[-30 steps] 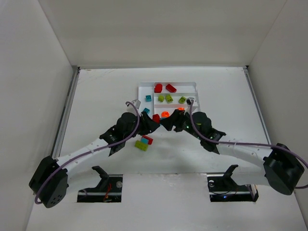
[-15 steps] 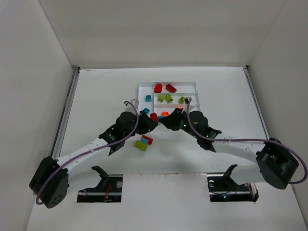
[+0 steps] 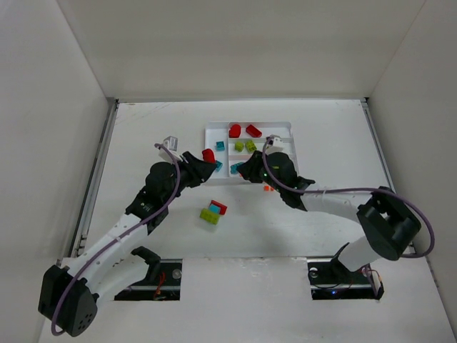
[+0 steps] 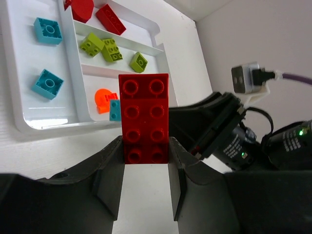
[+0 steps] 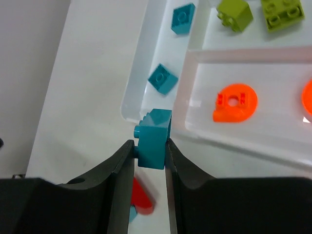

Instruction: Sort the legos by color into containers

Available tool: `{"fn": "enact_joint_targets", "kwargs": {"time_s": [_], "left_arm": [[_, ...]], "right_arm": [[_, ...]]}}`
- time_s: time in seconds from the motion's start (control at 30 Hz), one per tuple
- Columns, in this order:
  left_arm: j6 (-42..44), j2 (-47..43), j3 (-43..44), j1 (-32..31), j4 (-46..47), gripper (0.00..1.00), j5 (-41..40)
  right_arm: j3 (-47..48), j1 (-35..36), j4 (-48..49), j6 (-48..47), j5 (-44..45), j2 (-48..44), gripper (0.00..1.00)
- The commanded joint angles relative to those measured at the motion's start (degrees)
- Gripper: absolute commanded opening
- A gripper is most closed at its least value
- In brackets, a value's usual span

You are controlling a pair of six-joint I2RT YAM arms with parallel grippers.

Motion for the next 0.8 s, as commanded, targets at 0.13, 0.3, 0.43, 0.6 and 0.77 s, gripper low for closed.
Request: {"fn": "enact_joint_targets", "kwargs": {"time_s": [0.13, 0.3, 0.43, 0.6, 0.77], "left_arm": [[1.23, -2.22, -2.19, 1.15, 1.30, 0.14, 0.52], [1.31, -3.72, -3.42, 2.55, 1.12, 0.14, 0.96], [1.31, -3.98, -4.04, 3.78, 1.65, 0.14, 0.96], [1.31, -3.63, -3.95, 4.14, 2.00, 0.14, 0.96], [1.31, -4.07, -3.78, 4.40, 1.30, 0.14, 0.96]], "right_arm": [[21.21, 0.15, -3.21, -6.97, 1.83, 14.87, 0.24], [33.69, -0.56, -9.81, -9.70, 1.91, 25.07, 0.24], [39.42, -0.38, -11.66, -9.88, 3.14, 30.18, 0.25], [45.22, -0.38, -12.01, -8.30, 3.94, 35.45, 0.28], [46.12, -0.38, -13.33, -7.59, 7.27, 35.91, 0.56]]}}
